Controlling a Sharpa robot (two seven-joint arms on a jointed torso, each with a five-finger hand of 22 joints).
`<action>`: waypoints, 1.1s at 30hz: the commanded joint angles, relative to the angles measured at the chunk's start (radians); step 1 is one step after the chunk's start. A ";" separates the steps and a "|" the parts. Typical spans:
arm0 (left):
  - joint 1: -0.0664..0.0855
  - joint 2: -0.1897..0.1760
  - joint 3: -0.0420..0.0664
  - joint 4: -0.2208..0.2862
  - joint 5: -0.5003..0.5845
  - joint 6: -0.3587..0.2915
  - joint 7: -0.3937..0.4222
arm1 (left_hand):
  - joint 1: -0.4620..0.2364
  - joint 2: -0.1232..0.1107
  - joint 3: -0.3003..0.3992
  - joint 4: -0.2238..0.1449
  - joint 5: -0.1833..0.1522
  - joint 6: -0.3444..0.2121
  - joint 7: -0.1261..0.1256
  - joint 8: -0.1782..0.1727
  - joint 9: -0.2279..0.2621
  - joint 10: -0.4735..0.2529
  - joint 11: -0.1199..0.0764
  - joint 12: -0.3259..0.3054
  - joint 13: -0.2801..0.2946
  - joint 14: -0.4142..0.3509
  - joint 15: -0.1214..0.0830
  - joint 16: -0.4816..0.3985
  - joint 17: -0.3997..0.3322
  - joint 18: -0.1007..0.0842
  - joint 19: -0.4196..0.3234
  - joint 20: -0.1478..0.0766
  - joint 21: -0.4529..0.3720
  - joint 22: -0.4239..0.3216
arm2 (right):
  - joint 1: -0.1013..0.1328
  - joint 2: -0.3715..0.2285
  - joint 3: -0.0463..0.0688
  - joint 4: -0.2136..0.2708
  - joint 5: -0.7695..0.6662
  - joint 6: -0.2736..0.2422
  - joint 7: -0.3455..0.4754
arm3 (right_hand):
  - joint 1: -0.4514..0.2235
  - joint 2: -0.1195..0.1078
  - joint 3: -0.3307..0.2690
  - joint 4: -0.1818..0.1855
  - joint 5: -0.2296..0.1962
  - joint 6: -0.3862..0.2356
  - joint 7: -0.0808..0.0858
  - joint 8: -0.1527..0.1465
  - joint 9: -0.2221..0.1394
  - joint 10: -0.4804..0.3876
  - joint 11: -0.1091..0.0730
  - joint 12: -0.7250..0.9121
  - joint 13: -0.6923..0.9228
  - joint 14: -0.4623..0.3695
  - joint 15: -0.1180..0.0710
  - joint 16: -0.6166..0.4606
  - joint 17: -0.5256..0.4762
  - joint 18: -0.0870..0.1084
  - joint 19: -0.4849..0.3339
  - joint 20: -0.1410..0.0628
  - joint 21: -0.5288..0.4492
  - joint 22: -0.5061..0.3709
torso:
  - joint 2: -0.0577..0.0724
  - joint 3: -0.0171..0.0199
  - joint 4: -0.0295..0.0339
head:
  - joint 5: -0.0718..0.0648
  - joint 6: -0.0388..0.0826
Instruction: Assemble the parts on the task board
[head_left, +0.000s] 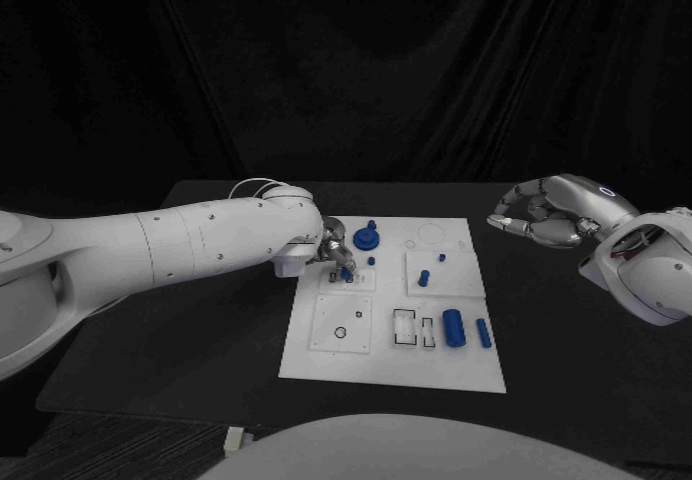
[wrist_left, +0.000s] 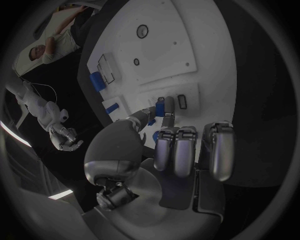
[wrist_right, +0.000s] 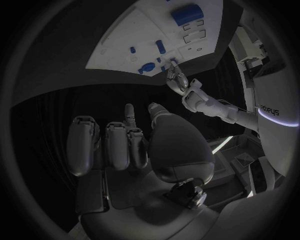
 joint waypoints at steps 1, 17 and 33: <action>-0.008 -0.001 -0.002 0.001 0.004 0.017 -0.006 | -0.001 0.008 0.003 0.006 0.004 0.002 -0.005 -0.005 0.000 0.100 -0.002 -0.001 0.262 0.104 0.000 0.003 0.264 0.011 -0.002 0.000 -0.006 0.148 | -0.002 0.000 0.001 0.000 -0.002 0.005 -0.018 | 0.012 -0.001 0.000 -0.006 0.004 0.007 0.002 0.002 -0.002 0.104 0.008 0.003 0.263 0.054 0.010 -0.006 -0.001 0.006 0.021 0.009 -0.007 0.193 | 0.001 0.0002 -0.0003 | -0.001 0.000; -0.018 0.006 -0.002 -0.007 0.004 0.024 -0.002 | -0.001 0.008 0.003 0.006 0.003 0.002 -0.005 -0.005 0.000 0.100 -0.002 -0.001 0.262 0.104 0.000 0.003 0.264 0.011 -0.003 0.000 -0.007 0.147 | -0.003 0.002 0.001 -0.001 -0.002 0.008 -0.021 | 0.013 -0.001 0.000 -0.006 0.004 0.007 0.002 0.002 -0.002 0.104 0.008 0.003 0.263 0.053 0.010 -0.006 -0.002 0.006 0.021 0.009 -0.008 0.193 | 0.001 -0.0005 -0.0002 | -0.001 0.000; -0.024 0.004 -0.002 -0.006 0.004 -0.018 0.013 | -0.003 0.008 0.003 0.009 -0.003 0.002 -0.005 -0.005 0.002 0.100 -0.002 -0.001 0.262 0.104 0.000 0.003 0.264 0.011 -0.004 0.001 -0.008 0.147 | -0.003 -0.001 0.001 -0.001 -0.002 0.008 -0.022 | 0.015 0.000 0.001 -0.006 0.004 0.007 0.002 0.002 -0.002 0.104 0.008 0.003 0.263 0.053 0.010 -0.008 -0.005 0.007 0.020 0.009 -0.010 0.192 | 0.001 -0.0006 -0.0007 | -0.005 0.000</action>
